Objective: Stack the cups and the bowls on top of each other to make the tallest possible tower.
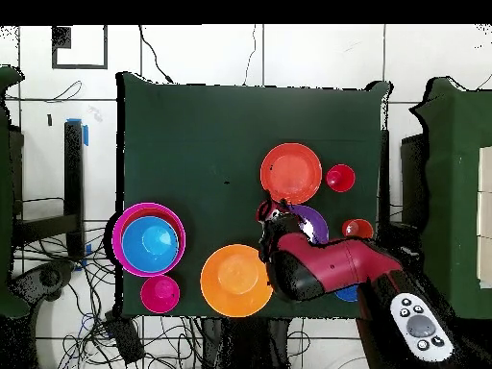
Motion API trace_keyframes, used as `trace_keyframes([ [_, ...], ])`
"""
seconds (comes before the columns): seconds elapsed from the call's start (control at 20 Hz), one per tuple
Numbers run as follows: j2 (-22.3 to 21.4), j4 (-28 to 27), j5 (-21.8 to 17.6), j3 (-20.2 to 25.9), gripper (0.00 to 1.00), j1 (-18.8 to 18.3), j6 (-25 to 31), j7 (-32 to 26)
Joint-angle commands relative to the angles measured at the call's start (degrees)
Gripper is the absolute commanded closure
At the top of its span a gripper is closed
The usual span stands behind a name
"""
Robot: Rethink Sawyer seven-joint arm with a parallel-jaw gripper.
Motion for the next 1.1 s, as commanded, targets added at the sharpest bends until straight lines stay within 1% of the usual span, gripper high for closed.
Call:
trace_keyframes([
  [0.05, 6.5, -4.3, -4.1, -4.0, 0.00, 7.1, 0.3, -2.8],
  [0.1, 7.1, -4.6, -3.7, -5.0, 0.00, 8.1, -0.8, -2.3],
  [0.15, 8.0, -4.9, -2.9, -7.4, 0.00, 10.1, -3.2, -1.6],
  [0.3, 9.6, -5.7, -2.2, -9.8, 0.00, 11.9, -5.7, -1.4],
  [0.4, 10.5, -6.4, -2.3, -11.0, 0.00, 12.5, -6.6, -1.7],
  [0.5, 11.2, -7.0, -2.9, -11.0, 0.00, 12.1, -6.4, -2.0],
  [0.6, 11.1, -7.4, -4.1, -9.9, 0.00, 10.9, -5.3, -2.7],
  [0.65, 10.2, -6.7, -5.2, -8.2, 0.00, 9.3, -3.5, -3.2],
  [0.8, 7.6, -4.9, -5.1, -6.7, 0.00, 7.4, 0.7, -4.3],
  [0.85, 5.4, -3.5, -4.1, -6.5, 0.00, 6.7, 3.5, -5.0],
  [0.9, 4.3, -3.1, -3.7, -6.6, 0.00, 6.3, 4.7, -5.5],
  [0.95, 2.8, -2.7, -3.0, -7.8, 0.00, 6.6, 6.0, -5.8],
  [1.05, 1.5, -2.5, -3.0, -7.2, 0.00, 5.2, 7.8, -7.1],
  [1.1, 1.6, -2.6, -3.3, -7.8, 0.00, 5.6, 7.6, -6.9],
])
